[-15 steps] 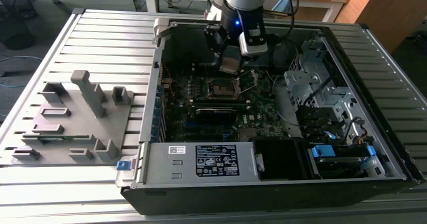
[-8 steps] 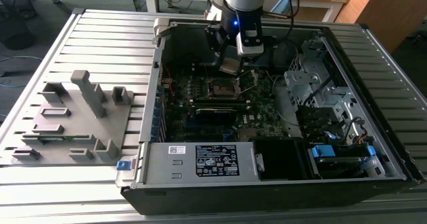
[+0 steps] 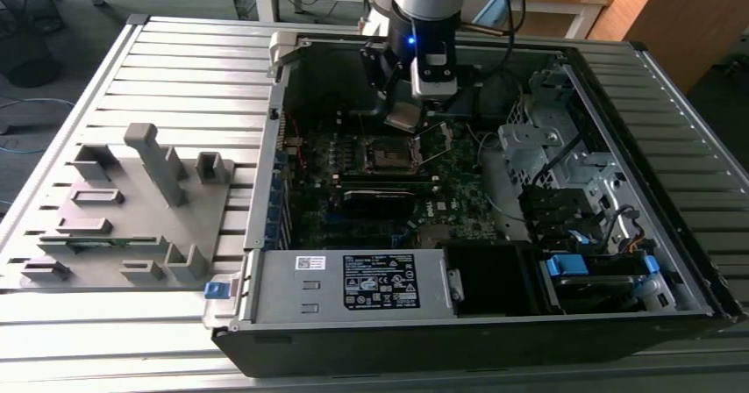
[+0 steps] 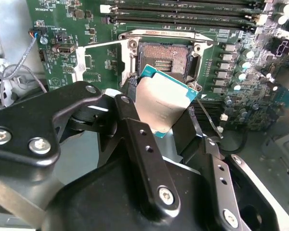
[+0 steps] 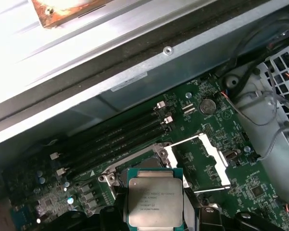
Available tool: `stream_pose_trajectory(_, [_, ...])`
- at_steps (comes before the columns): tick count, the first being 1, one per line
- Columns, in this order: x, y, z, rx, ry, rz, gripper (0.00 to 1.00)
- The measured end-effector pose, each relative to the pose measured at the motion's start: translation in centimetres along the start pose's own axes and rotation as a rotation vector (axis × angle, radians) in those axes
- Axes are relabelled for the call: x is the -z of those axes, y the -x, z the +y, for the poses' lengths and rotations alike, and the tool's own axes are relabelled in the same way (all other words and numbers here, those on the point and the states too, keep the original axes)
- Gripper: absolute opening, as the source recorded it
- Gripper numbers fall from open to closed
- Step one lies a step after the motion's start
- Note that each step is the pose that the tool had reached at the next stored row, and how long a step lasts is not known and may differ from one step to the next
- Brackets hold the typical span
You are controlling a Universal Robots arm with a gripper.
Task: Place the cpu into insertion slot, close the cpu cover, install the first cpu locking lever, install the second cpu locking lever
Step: 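Place the cpu into insertion slot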
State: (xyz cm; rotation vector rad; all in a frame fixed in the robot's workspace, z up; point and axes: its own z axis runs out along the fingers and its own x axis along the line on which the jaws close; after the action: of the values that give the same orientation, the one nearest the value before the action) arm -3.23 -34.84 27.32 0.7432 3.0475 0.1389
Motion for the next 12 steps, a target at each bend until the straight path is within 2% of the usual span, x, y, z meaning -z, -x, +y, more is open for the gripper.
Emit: stream_pose_trajectory(12, [-0.06, 0.00, -0.01, -0.038, 0.0008, -0.0034, 0.54])
